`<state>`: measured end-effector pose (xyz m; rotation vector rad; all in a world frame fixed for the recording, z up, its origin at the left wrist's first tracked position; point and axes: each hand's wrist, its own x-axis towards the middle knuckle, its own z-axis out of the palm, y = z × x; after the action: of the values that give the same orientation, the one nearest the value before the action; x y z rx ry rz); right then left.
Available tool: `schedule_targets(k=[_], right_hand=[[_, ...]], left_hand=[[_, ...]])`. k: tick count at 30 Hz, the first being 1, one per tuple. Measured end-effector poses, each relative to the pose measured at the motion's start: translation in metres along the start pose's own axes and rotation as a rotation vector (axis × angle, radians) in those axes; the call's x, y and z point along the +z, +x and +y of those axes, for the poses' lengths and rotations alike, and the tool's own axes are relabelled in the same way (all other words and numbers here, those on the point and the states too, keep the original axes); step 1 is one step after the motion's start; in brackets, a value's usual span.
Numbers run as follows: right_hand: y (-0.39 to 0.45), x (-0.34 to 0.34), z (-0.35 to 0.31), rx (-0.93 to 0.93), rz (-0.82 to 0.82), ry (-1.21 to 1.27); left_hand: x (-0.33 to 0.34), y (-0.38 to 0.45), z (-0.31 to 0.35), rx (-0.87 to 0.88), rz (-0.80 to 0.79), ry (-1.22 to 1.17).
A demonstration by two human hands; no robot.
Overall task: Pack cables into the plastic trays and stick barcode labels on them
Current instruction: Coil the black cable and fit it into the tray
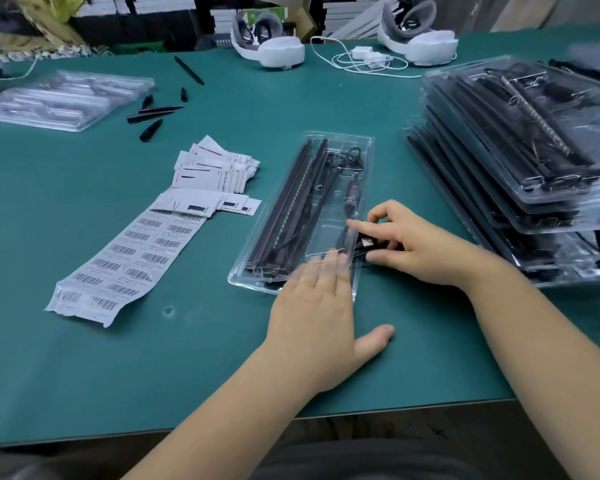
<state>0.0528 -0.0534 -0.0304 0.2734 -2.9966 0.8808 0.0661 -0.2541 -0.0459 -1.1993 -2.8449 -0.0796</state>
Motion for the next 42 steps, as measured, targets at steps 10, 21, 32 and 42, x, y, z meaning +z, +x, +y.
schedule_targets(k=[10, 21, 32, 42], right_hand=[[0.01, 0.016, -0.016, 0.113, 0.39, 0.054], [0.002, 0.022, -0.029, 0.087, 0.233, -0.24], [0.004, 0.025, -0.027, 0.21, -0.056, -0.116], [0.01, 0.031, -0.038, 0.277, 0.189, -0.084]], left_hand=[[0.001, 0.001, -0.003, 0.015, 0.001, -0.074], [0.0, 0.002, -0.001, 0.021, -0.024, -0.071], [-0.003, 0.003, -0.001, -0.005, -0.065, -0.089], [-0.065, -0.029, -0.047, 0.366, -0.375, -0.635]])
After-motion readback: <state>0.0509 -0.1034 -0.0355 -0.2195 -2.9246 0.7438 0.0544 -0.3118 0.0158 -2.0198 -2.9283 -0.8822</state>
